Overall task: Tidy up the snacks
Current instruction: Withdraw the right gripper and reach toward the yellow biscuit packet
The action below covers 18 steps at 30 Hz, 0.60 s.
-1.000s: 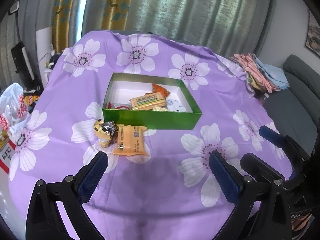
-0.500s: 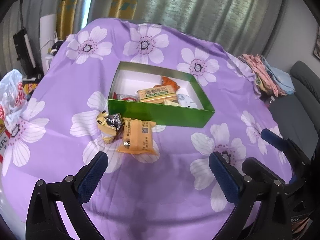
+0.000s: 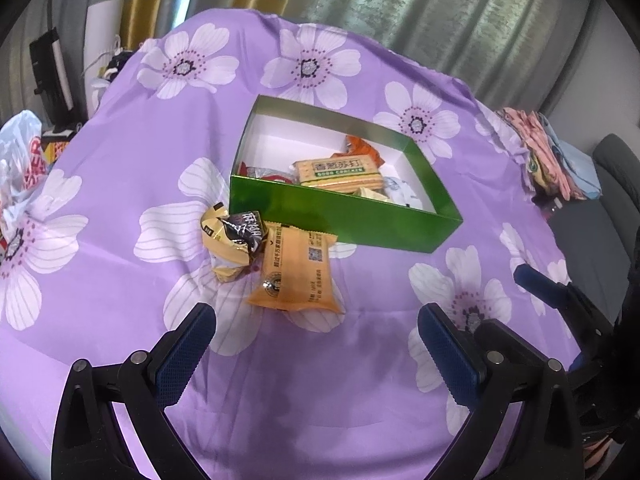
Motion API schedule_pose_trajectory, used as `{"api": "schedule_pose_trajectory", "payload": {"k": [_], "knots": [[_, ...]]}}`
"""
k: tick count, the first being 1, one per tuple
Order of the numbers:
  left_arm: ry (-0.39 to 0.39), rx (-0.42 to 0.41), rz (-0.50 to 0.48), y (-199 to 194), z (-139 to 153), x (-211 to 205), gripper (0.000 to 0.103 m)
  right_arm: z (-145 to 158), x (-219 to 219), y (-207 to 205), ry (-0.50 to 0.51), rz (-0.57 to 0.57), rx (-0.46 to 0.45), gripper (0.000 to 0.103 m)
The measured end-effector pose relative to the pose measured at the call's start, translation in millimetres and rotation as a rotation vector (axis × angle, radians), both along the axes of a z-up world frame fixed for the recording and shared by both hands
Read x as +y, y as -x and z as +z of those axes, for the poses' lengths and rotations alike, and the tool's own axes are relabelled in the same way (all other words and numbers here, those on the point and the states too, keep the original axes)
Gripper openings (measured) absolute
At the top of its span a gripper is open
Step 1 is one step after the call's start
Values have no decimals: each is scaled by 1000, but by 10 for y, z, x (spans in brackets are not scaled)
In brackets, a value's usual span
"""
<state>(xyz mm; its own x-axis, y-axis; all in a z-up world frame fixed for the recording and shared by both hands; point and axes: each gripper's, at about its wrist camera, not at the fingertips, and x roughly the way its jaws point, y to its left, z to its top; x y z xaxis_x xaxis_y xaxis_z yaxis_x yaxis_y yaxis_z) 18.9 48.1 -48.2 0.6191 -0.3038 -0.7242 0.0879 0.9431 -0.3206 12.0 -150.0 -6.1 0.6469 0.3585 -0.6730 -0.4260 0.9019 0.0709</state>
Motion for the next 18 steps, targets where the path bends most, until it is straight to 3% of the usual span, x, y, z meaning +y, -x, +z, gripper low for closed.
{"api": "schedule_pose_trajectory", "payload": {"k": [18], "knots": [[85,46,7,-281,-405,162,101,-595,156,-351,-66,74,171,102]]}}
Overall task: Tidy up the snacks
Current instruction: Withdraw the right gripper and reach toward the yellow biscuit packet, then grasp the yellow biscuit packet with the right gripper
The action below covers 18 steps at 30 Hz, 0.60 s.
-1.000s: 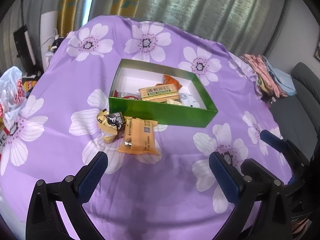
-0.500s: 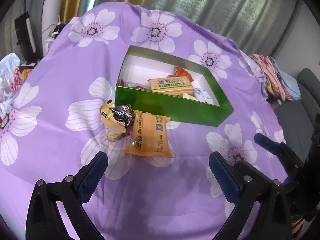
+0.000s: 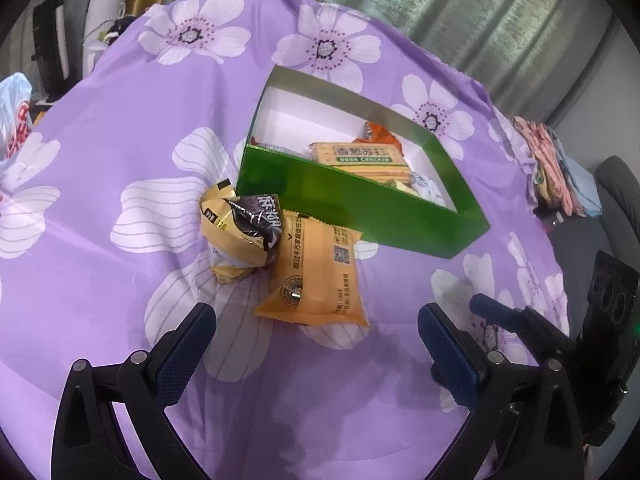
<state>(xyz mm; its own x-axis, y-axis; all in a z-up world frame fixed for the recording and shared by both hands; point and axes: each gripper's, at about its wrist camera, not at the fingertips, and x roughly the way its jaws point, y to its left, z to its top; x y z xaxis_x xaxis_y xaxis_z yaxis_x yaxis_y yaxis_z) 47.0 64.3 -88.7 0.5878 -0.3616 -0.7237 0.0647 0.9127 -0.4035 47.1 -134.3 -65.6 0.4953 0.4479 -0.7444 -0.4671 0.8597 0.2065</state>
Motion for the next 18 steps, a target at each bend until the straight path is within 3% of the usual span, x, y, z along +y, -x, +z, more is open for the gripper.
{"api": "schedule_pose_trajectory", "payload": {"k": [8,11,13,15,18], "knots": [[17,8,-37,-189,-83,-41,100,-229,234,-155,-52,83,62,98],[12,19,-46,-272,-123,-74,91,-290,369,-221,-46,114,72,91],[23,35,-55,-316,-163,-86,88,-331,439,-273,-38,125,88,80],[24,39,-59,-334,-181,-94,79,-381,511,-335,-33,132,105,77],[37,55,-66,-371,-218,-93,78,-420,583,-390,-38,147,117,76]]}}
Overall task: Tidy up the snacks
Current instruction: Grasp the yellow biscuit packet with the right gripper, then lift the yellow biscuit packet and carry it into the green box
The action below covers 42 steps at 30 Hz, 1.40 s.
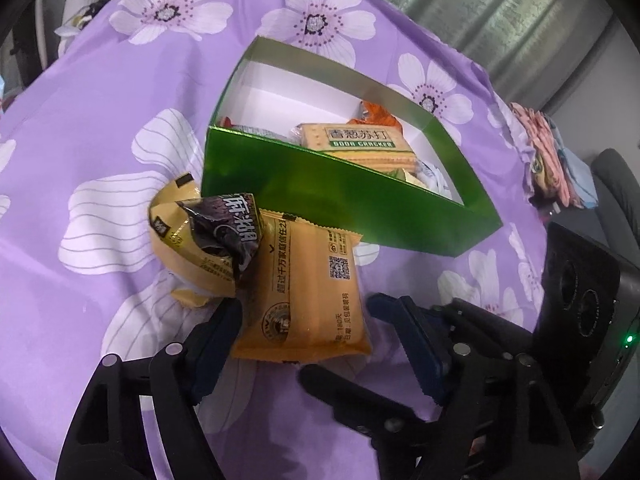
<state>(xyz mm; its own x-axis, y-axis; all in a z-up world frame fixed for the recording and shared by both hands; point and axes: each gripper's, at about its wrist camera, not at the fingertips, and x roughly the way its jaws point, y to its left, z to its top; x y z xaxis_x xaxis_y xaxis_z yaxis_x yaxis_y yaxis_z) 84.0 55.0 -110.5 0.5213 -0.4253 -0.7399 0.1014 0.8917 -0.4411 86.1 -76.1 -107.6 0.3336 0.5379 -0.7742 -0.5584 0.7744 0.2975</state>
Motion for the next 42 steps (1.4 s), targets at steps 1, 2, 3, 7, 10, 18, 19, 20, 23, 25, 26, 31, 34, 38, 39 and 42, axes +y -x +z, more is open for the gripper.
{"api": "schedule_pose_trajectory", "payload": {"k": [1,2,3,7,10,18,19,20,23,25,26,31,34,38,39,42], "knots": [[6,9,-1,-17,-20,5,75,-8,11,-21,-3,6,5,75],[16,15,-3,-32,-32,5,71,-22,31,-34,-3,12,10,74],[21,23,-3,-43,-45,8,60,-30,56,-41,5,18,8,71],[24,37,2,-43,-82,12,56,-26,107,-47,15,32,-1,64],[17,34,2,-24,-73,-2,56,-12,100,-30,11,30,-8,59],[9,22,-10,100,-6,-69,56,40,12,27,15,0,-26,52],[12,17,-12,127,18,-82,56,60,5,54,17,-2,-34,52],[14,10,-16,163,50,-93,56,80,-3,71,18,-4,-40,52],[16,-10,-31,255,153,-144,56,184,-57,169,17,-13,-64,52],[12,-29,-42,308,236,-209,56,269,-98,254,17,-22,-84,52],[11,-38,-45,340,275,-228,56,321,-123,295,17,-26,-94,52],[10,-87,-65,485,487,-326,56,532,-209,472,16,-46,-145,52],[9,-118,-70,561,616,-365,56,659,-257,558,12,-52,-177,52],[-3,-159,-74,649,789,-409,56,841,-326,649,-2,-63,-219,52],[-5,-172,-75,669,837,-417,56,871,-340,674,-5,-65,-227,52],[-11,-197,-80,700,936,-439,56,989,-375,726,-14,-70,-260,52]]}}
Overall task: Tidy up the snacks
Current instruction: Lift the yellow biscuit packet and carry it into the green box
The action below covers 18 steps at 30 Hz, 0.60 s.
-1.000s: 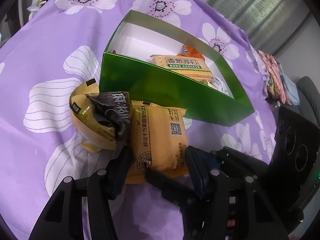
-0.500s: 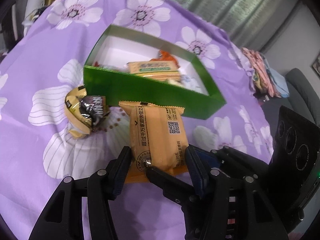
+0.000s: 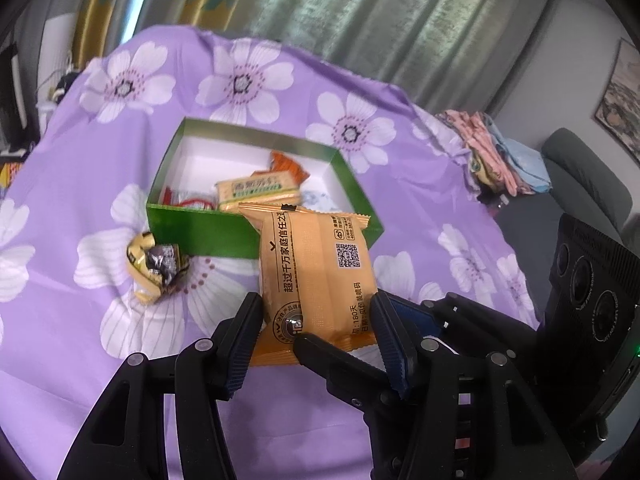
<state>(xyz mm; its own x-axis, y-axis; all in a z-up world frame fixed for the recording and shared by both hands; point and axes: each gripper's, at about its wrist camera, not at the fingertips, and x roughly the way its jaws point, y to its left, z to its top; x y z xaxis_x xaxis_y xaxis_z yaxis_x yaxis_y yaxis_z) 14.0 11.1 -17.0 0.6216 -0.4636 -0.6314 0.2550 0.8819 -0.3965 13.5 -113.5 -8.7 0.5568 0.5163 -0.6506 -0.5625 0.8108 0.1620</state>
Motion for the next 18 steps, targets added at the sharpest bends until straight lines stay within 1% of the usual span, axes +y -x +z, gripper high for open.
{"api": "schedule_pose_trajectory", "payload": {"k": [11,18], "knots": [[-29,-90,-19,17,306,-96,56,254,-72,43,-16,-16,-91,52],[-50,-125,-31,-161,410,-137,56,346,-95,-88,-26,-30,-131,52]]}}
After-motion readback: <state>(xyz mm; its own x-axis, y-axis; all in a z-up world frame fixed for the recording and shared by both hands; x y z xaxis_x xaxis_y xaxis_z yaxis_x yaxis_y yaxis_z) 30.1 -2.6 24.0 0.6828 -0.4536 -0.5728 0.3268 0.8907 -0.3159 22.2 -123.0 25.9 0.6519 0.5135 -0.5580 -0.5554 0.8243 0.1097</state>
